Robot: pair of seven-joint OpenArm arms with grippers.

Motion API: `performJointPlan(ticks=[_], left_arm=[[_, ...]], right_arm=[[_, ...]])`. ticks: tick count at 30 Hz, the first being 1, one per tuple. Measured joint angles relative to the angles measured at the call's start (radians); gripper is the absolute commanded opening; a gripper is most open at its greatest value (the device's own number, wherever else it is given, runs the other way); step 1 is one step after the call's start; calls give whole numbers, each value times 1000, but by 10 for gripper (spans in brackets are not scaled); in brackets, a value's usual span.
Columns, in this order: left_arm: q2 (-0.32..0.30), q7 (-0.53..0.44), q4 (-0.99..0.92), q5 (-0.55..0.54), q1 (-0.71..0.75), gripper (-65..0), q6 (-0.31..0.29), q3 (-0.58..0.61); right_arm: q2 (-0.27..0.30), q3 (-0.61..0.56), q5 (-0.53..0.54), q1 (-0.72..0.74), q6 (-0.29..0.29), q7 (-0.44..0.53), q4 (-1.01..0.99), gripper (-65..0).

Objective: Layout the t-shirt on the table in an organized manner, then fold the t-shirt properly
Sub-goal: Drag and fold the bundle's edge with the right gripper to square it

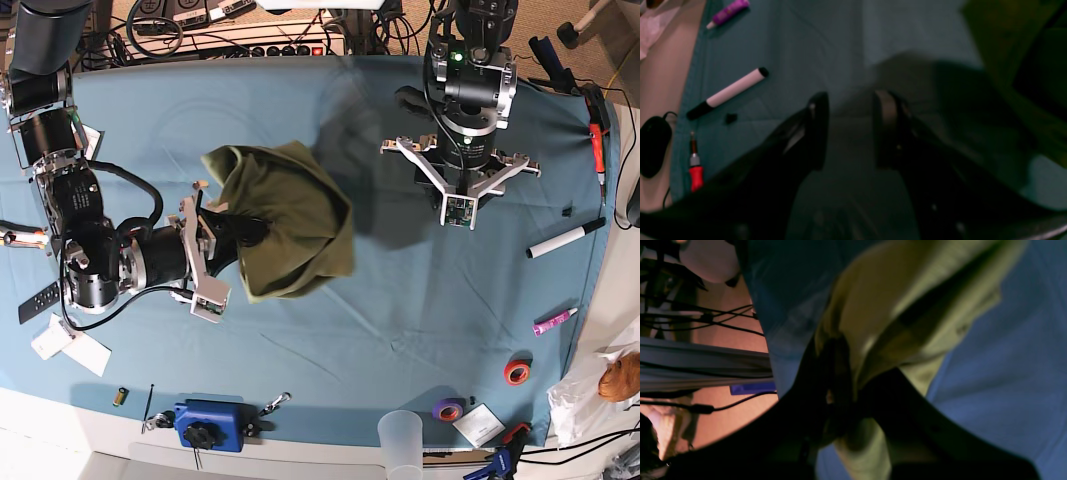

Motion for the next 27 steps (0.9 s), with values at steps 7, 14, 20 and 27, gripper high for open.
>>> performJointPlan(ticks=[7,14,20,27], left_arm=[[0,-1,-1,-37,-1,-444,0,0],[-1,-1,-2,-37,-2,-444,0,0],[0,-1,-1,-37,-2,-444,0,0],[0,0,-1,-37,0,-444,0,0]], right_arm=[[-10,0,3,0,-2,6,-277,-650],[-91,0,8,125,-3,6,-597,-650],[-203,3,-175,204,-2,8,-815,-650],[-296,2,-517,228,-3,19,-848,-650]])
